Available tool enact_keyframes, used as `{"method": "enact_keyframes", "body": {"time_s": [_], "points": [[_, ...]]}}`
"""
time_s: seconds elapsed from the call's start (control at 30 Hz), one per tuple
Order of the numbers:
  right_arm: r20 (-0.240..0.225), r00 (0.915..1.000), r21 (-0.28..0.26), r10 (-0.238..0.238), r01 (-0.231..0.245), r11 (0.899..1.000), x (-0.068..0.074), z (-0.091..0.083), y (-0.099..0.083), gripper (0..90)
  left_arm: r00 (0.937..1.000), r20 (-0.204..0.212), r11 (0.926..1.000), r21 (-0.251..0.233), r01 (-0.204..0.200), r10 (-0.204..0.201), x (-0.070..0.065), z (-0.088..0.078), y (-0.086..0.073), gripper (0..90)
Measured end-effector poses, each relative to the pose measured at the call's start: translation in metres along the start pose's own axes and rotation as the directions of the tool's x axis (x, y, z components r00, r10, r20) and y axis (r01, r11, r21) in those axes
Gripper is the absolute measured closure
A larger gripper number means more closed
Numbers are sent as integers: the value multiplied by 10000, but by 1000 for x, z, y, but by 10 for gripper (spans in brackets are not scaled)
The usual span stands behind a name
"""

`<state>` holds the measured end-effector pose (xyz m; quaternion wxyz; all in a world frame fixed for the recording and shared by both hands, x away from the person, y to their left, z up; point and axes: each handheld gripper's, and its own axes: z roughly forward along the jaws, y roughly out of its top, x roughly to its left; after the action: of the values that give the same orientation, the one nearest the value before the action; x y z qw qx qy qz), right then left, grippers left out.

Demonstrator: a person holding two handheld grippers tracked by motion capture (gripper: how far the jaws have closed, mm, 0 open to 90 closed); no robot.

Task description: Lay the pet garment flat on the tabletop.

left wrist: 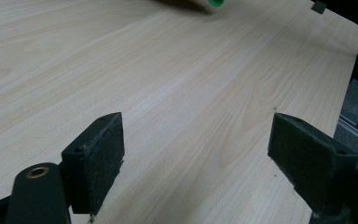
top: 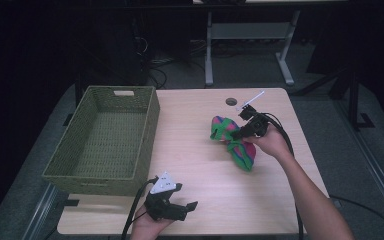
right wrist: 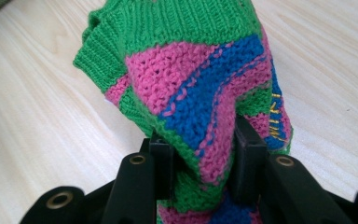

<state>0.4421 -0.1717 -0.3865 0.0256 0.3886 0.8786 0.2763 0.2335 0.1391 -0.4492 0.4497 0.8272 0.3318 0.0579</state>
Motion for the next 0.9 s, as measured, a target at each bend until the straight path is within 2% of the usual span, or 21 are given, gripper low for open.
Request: {"method": "enact_keyframes", "body": {"time_s": [0.37, 0.5, 0.67, 0.9], "points": [[-184, 9993, -239, -316, 311, 9992, 8, -18, -4, 662, 10000, -33, 10000, -46, -14, 14, 1, -1, 0, 180], [-229, 9977, -297, -639, 632, 9976, 14, -24, -6, 662, 10000, -32, 10000, -36, 21, -21, 1, -1, 0, 180], [-332, 9937, -445, -1071, 1056, 9934, 28, -34, -7, 662, 9999, -98, 10000, -28, -66, 66, 1, -2, 0, 180], [-453, 9876, -562, -1505, 1479, 9874, 47, -41, -10, 662, 9998, -171, 9996, -263, -130, 125, 0, -3, 1, 182]]}}
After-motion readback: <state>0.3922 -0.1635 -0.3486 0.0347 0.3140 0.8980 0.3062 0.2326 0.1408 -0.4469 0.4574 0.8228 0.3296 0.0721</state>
